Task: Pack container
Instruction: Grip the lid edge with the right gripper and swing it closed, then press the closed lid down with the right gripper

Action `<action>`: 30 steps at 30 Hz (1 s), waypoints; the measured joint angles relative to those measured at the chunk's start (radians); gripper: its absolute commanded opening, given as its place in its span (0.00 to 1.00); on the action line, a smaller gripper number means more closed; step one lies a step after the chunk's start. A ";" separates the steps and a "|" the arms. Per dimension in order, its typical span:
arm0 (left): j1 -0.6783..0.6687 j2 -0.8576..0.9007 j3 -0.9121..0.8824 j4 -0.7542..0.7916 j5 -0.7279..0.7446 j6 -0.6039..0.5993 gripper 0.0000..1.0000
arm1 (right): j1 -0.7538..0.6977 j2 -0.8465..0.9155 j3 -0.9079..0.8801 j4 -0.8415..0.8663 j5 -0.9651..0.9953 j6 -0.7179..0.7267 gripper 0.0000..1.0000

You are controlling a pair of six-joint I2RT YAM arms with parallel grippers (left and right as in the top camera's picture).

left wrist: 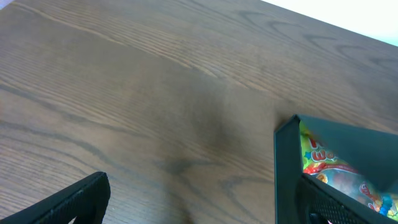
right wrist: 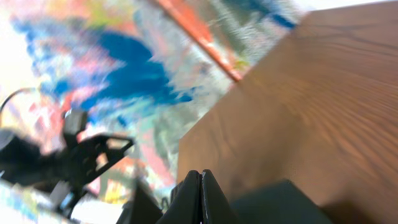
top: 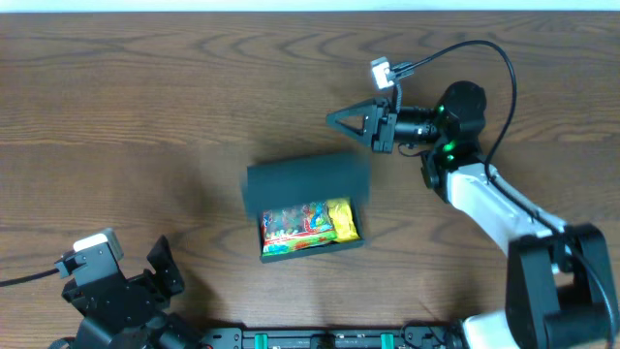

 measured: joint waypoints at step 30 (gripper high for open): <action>0.000 0.000 -0.001 0.000 0.000 0.000 0.95 | 0.360 -0.323 -0.040 -1.275 0.785 -0.621 0.08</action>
